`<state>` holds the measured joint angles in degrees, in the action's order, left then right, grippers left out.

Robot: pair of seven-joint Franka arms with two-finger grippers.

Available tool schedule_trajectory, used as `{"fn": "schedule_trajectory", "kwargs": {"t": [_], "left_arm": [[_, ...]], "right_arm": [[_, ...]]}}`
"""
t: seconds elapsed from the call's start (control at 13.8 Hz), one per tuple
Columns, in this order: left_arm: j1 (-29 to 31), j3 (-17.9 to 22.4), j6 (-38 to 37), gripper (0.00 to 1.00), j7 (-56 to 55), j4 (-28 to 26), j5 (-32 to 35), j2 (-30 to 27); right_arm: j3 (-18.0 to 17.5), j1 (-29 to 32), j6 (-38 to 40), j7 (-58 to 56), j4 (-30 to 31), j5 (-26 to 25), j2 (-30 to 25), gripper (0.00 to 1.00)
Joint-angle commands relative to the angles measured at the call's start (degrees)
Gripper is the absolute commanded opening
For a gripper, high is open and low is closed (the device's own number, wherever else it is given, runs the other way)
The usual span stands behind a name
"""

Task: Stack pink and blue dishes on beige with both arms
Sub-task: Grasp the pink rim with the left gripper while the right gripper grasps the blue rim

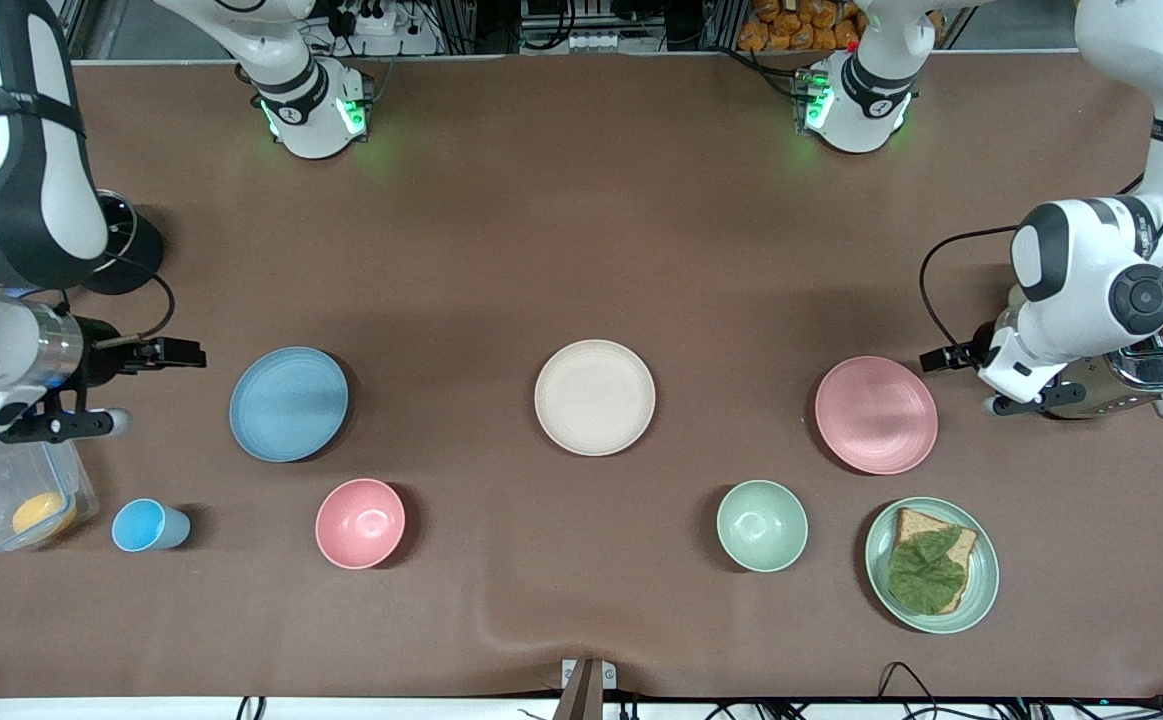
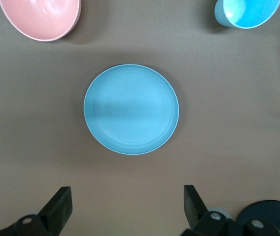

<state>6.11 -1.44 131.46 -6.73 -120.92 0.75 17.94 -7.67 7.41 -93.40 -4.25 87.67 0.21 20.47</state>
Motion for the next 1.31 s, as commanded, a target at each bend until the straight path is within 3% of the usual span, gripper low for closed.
{"fn": "schedule_trajectory", "kwargs": {"t": [0.0,0.29,0.51,1.02,1.23], "left_arm": [[2.5,-0.5,5.4,1.0,-0.3,0.7,-0.1,4.9],[4.0,-0.5,7.5,0.97,-0.5,2.9,-0.8,8.1],[4.1,-0.6,7.5,0.93,-0.6,3.0,-1.7,8.3],[3.1,-0.6,7.6,0.83,-0.5,5.0,-3.8,10.2],[2.9,-0.8,7.6,0.78,-0.5,5.8,-4.3,11.1]], "right_arm": [[-0.2,-1.1,-4.4,0.6,-1.0,-4.2,6.9,1.0],[-0.2,2.6,-15.6,0.0,3.0,-4.1,15.7,1.0],[-0.3,4.5,-22.0,-0.1,7.2,-3.5,17.2,1.0],[-0.4,6.7,-22.6,-1.3,10.9,-2.2,17.3,1.0],[-0.3,6.7,-22.9,-3.0,12.4,1.9,18.0,1.0]]}}
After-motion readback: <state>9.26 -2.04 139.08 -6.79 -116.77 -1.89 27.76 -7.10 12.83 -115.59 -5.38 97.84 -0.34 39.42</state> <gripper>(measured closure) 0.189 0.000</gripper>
